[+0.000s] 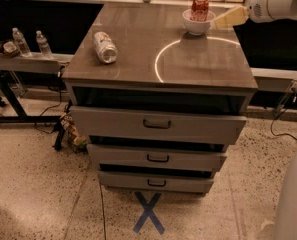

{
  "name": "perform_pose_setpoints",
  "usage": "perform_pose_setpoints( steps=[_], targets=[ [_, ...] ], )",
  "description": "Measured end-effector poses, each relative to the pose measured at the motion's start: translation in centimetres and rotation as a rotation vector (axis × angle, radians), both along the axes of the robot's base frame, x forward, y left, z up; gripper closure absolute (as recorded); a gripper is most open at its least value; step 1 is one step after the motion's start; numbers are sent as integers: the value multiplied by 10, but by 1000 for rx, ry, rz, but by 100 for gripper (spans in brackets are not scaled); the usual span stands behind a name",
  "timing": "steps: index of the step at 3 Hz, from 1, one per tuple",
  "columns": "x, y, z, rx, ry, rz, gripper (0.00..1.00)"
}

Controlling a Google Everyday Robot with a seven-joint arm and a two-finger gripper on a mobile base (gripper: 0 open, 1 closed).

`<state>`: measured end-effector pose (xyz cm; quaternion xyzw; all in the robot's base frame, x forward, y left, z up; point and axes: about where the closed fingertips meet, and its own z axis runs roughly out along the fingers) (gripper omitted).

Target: Pick coke can from white bowl and place on counter

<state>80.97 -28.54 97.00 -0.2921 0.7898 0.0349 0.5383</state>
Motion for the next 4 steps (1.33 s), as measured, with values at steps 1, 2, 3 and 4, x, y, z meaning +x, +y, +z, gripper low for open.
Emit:
perform_pose_setpoints(
  steps=[1,2,3,4],
  targets=[
    [0,0,0,0,0,0,0],
    [23,18,-3,80,-24,-33,0],
    [62,43,-11,191,-57,-78,0],
    [96,63,-15,247,-90,-104,0]
  ],
)
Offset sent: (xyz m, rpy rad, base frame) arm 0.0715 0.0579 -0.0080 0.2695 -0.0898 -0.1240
